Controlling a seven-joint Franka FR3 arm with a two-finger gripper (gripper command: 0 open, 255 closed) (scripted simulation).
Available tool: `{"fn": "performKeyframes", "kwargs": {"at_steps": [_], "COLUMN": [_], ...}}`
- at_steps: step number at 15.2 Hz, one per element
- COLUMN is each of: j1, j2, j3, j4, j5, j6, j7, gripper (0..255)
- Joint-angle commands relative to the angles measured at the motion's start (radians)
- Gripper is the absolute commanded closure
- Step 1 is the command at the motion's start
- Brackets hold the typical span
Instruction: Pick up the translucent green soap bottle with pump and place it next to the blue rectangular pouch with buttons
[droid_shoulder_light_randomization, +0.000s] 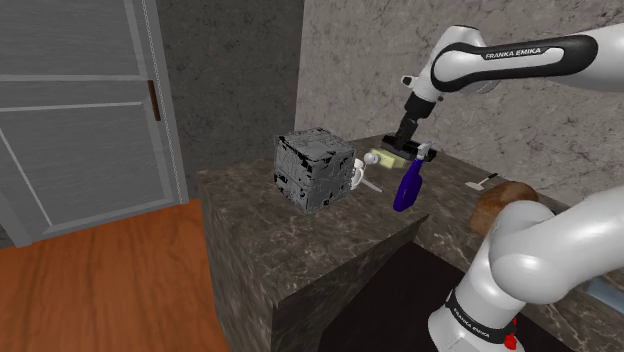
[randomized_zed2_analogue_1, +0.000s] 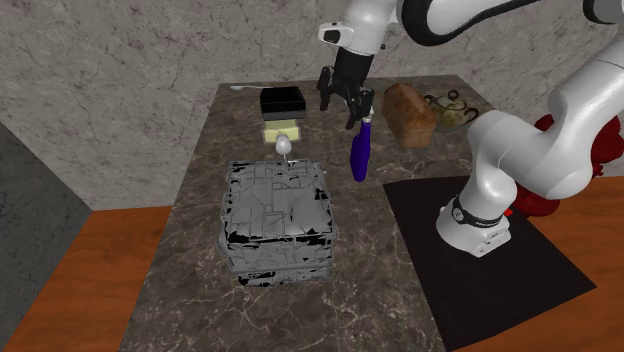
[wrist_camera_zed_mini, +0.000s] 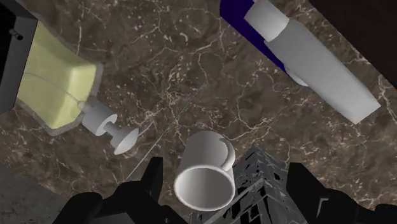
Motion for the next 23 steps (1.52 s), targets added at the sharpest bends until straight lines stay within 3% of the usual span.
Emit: {"fn": "performKeyframes", "kwargs": {"at_steps": [1,5,8,10,11,12,13,14,15,16,23], "j1": [0.039,0.152,0.274,0.377,0.433,0.467,0.440,0.370,0.318,0.306,0.266], "j2": [0.068,0.213,0.351,0.476,0.564,0.688,0.826,0.921,0.914,0.920,0.986], "j3": [-0.087,-0.266,-0.427,-0.560,-0.637,-0.703,-0.717,-0.677,-0.622,-0.606,-0.549], "j4": [0.027,0.114,0.200,0.269,0.309,0.355,0.407,0.458,0.466,0.462,0.440], "j5": [0.009,0.081,0.198,0.333,0.438,0.586,0.742,0.839,0.827,0.835,0.916], "j6": [0.052,0.119,0.150,0.154,0.143,0.111,0.059,0.014,0.018,0.027,0.074], "j7": [-0.120,-0.360,-0.571,-0.746,-0.856,-0.994,-1.130,-1.221,-1.220,-1.224,-1.272], "gripper": [0,0,0,0,0,0,0,0,0,0,0]}}
